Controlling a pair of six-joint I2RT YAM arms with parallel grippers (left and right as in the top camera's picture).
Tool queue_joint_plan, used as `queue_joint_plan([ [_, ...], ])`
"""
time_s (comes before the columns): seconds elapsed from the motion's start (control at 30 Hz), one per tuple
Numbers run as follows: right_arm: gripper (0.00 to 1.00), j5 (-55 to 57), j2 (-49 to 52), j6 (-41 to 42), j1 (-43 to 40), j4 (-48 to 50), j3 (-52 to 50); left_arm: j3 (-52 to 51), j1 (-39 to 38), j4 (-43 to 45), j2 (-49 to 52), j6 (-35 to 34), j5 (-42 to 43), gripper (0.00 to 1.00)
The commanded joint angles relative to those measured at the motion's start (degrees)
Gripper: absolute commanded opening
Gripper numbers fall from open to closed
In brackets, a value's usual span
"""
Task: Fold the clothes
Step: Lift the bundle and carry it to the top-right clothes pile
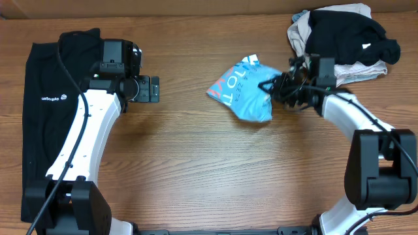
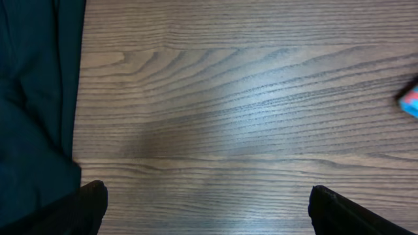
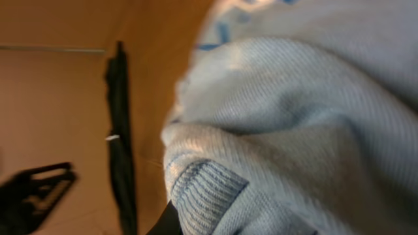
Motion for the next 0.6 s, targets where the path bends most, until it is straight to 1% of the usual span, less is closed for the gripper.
queue_joint_plan([
  [0.0, 0.04, -6.3, -4.2, 1.0, -1.8, -1.2, 6.3, 0.9, 0.2, -0.2, 0.0, -0.8, 0.5, 1.0],
  [0.17, 0.04, -7.0, -6.5, 3.3, -3.4, -2.4, 12.0, 0.9, 0.2, -0.2, 0.0, -0.8, 0.5, 1.0],
  [0.37, 0.04, -5.6, -7.5, 5.3, -8.2, -1.0, 20.6, 0.9, 0.2, -0.2, 0.0, -0.8, 0.5, 1.0],
  [0.57, 0.04, 1.9, -7.5, 15.1, -14.5, 8.6, 21.8, 0.9, 0.2, -0.1, 0.0, -0.8, 0.3, 1.0],
])
